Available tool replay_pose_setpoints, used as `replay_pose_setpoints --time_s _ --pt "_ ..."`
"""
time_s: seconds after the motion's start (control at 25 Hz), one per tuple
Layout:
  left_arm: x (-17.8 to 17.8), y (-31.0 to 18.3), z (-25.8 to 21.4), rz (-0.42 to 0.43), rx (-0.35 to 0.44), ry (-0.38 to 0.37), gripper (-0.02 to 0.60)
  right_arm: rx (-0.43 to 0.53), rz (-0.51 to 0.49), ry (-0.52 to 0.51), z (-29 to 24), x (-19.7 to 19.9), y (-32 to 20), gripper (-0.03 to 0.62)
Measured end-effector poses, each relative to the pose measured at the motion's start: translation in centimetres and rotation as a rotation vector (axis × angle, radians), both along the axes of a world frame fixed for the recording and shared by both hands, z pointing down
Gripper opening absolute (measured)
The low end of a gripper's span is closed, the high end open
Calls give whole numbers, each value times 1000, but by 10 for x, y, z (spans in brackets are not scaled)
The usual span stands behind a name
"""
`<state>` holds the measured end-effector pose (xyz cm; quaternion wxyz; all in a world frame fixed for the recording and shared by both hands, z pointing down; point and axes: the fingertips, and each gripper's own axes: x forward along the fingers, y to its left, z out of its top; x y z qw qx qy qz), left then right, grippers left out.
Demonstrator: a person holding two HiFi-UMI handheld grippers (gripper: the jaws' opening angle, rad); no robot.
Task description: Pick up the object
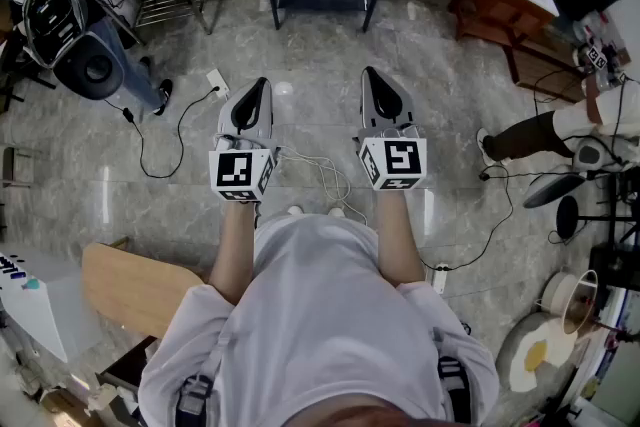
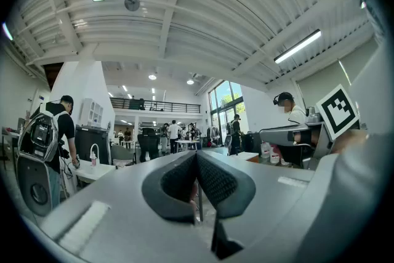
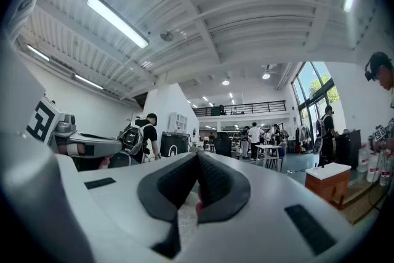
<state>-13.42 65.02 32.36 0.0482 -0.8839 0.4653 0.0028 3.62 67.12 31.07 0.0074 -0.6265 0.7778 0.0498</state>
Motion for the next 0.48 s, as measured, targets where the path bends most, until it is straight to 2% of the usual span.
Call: replay_pose_setpoints --time_s 0.48 --pt "-3 -7 -2 15 2 -1 0 -7 8 5 3 -3 -6 -2"
